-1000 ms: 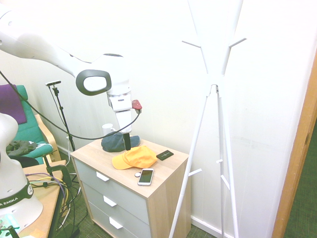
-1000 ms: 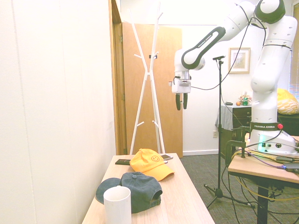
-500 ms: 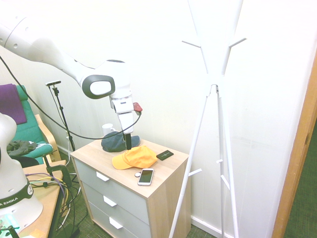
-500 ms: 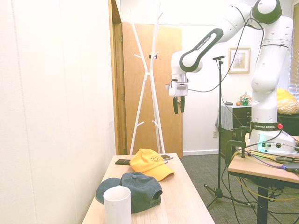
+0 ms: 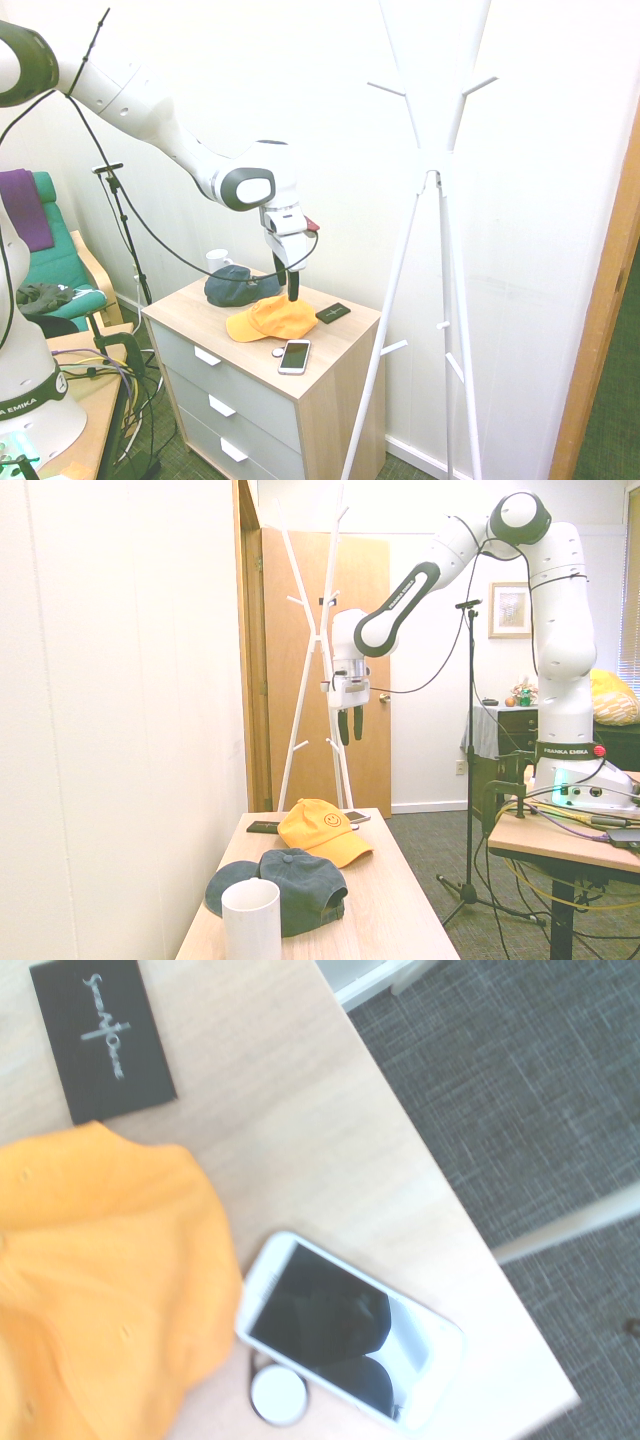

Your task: Hang the cap

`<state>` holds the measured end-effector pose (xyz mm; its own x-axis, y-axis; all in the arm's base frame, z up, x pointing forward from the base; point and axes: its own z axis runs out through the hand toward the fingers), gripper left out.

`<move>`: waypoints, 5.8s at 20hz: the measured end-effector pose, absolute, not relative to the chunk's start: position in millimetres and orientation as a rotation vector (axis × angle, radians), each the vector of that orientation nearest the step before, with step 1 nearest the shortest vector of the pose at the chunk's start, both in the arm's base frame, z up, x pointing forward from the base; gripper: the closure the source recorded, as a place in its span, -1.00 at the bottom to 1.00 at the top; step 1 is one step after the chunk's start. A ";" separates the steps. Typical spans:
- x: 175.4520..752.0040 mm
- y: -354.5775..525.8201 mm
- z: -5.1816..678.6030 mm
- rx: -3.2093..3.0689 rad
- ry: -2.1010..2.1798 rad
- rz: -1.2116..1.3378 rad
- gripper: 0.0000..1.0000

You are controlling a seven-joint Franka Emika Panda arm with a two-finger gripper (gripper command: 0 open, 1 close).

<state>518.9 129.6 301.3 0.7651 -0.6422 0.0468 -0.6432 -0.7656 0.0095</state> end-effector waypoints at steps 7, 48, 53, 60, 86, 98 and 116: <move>550.9 183.0 265.4 2.933 -0.996 0.031 -1.00; 568.0 304.1 178.3 2.898 -0.791 -0.070 1.00; 566.7 298.9 173.4 2.896 -0.795 -0.064 1.00; 563.0 294.9 172.0 2.895 -0.782 -0.050 1.00; 581.8 186.0 408.2 2.532 -0.624 0.463 1.00; 559.6 145.5 521.0 2.192 -0.486 0.698 1.00; 534.2 182.9 593.6 1.895 -0.340 0.895 1.00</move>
